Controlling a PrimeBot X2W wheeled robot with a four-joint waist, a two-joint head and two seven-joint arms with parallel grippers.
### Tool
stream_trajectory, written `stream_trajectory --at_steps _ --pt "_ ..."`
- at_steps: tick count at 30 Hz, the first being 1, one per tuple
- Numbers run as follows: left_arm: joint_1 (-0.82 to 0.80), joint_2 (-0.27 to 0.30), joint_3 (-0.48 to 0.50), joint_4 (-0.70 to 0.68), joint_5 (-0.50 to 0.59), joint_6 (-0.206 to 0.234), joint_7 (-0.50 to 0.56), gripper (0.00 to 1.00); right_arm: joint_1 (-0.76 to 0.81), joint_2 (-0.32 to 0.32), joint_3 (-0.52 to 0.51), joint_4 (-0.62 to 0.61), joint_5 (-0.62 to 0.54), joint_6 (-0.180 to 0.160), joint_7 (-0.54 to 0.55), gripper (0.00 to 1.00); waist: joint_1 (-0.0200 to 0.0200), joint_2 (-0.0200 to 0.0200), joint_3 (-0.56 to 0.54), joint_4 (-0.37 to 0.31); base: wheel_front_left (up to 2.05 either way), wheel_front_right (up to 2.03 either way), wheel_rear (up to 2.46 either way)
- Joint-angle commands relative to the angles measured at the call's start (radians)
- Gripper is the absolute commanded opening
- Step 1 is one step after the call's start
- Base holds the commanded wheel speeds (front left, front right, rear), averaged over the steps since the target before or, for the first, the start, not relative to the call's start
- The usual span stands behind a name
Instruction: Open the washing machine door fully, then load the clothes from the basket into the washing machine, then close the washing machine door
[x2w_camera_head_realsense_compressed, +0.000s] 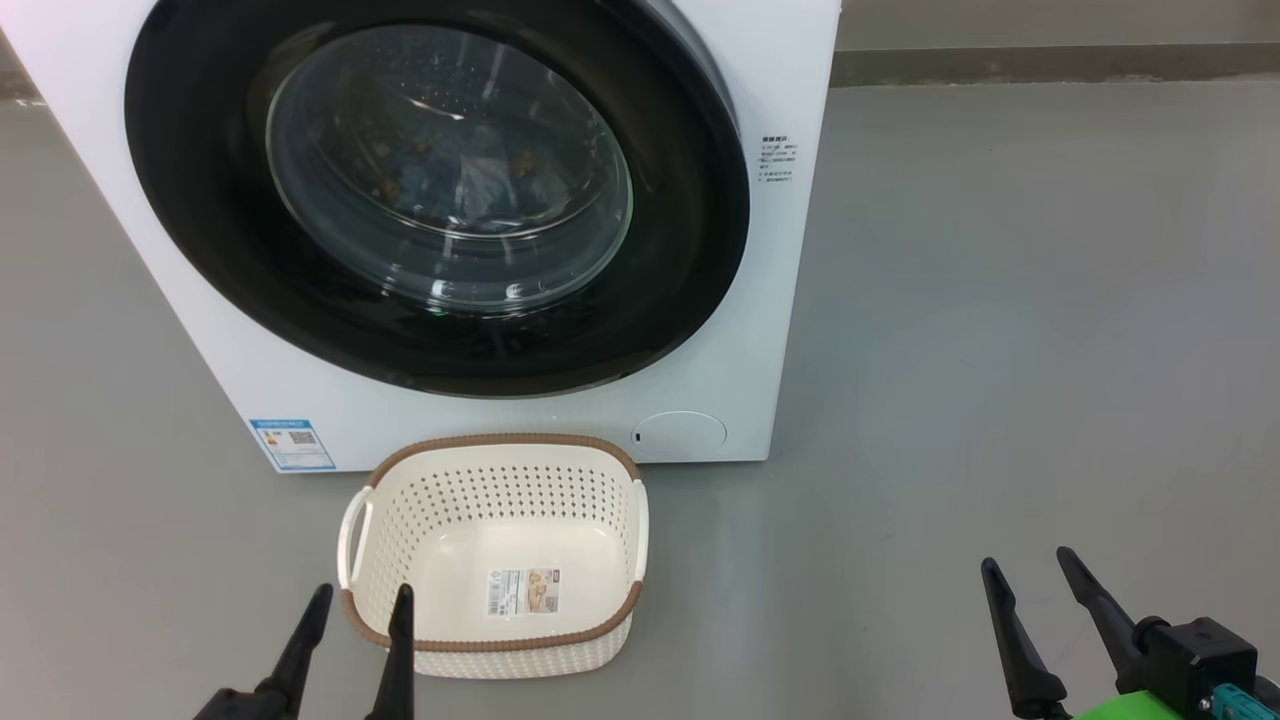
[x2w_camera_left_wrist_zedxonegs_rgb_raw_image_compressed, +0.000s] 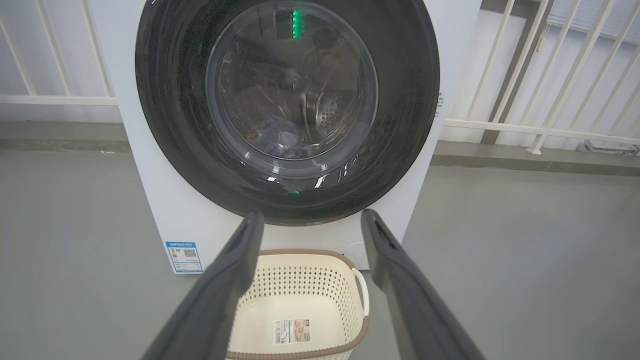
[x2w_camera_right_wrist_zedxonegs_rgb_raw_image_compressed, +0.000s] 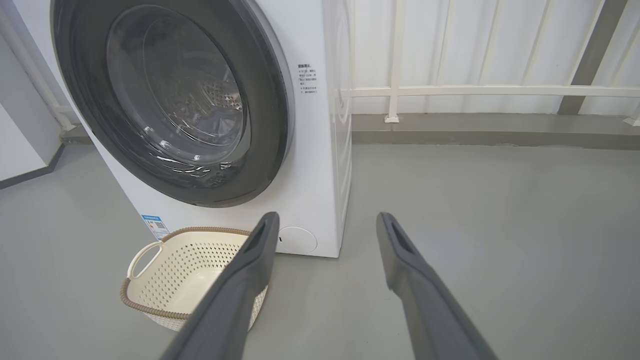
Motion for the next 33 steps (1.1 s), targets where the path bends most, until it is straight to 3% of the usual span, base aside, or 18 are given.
stream_trajectory --at_steps 1,15,16,23,27,33 --pt "-0.026 0.013 0.031 -0.031 -0.003 0.011 -0.002 1.00 -0.018 -0.009 0.022 -0.025 0.008 -0.006 -0.004 1.00 0.0000 0.0000 0.000 -0.001 0.00 0.00 0.00" --pt "-0.031 0.019 0.022 -0.030 -0.008 0.019 0.000 1.00 -0.018 -0.009 0.022 -0.018 0.010 -0.006 -0.008 1.00 0.0000 0.0000 0.003 0.005 0.00 0.00 0.00" --pt "0.000 0.002 -0.010 0.001 -0.001 0.014 0.000 0.00 0.000 0.000 0.001 0.009 0.006 0.000 0.000 0.00 0.0000 0.0000 0.003 0.004 0.00 0.00 0.00" --pt "0.013 -0.017 -0.015 0.059 -0.028 0.011 0.004 0.00 -0.002 0.008 0.003 0.080 0.035 0.000 0.003 0.00 0.0001 0.0000 0.004 0.003 0.00 0.00 0.00" --pt "0.007 -0.017 -0.006 0.064 -0.072 0.006 0.010 0.00 -0.009 0.006 0.004 0.087 0.082 0.000 0.007 0.00 0.0022 0.0000 0.002 0.000 0.00 0.00 0.00" --pt "-0.002 -0.017 0.005 0.072 -0.127 0.000 0.019 0.00 -0.020 0.004 0.004 0.098 0.142 0.000 0.012 0.00 0.0002 0.0000 0.005 -0.004 0.00 0.00 0.00"
